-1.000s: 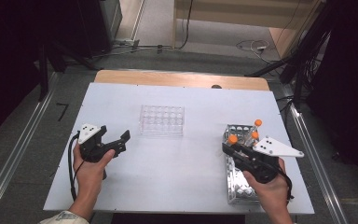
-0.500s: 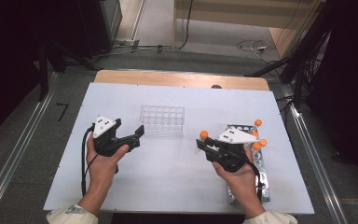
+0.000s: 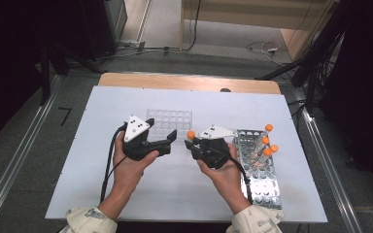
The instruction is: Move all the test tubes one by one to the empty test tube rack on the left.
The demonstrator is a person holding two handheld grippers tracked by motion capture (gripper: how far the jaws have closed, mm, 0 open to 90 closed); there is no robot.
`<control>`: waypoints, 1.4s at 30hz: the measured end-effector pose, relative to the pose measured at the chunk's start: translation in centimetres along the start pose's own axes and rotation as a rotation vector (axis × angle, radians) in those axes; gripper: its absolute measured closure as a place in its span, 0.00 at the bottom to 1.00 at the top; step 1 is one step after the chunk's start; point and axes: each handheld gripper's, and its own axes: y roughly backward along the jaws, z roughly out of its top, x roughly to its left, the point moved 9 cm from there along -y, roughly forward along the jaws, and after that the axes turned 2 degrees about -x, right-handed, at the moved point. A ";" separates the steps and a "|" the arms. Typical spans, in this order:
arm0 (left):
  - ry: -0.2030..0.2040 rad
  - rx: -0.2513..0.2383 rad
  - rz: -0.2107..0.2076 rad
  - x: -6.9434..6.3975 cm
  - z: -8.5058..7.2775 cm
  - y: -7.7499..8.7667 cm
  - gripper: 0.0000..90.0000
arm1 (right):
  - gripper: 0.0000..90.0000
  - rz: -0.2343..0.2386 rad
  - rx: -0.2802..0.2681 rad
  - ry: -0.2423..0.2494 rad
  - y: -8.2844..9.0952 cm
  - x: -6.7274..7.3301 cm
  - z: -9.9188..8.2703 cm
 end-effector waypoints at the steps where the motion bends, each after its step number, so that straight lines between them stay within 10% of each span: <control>1: -0.008 0.006 -0.007 -0.2 -0.2 -0.1 0.19 | 0.80 0.003 0.003 0.005 -0.2 0.2 0.0; 25: -0.111 -0.008 -0.100 -2.5 -0.8 -0.2 0.77 | 0.80 0.092 -0.008 0.036 -1.5 3.5 1.4; 33: -0.117 -0.011 -0.106 -2.4 -0.8 -0.2 0.79 | 0.80 0.088 -0.010 0.036 -1.7 3.4 1.4; 42: -0.078 -0.023 -0.076 -0.6 -0.2 -0.1 0.79 | 0.37 0.045 -0.037 -0.012 -0.9 2.6 1.5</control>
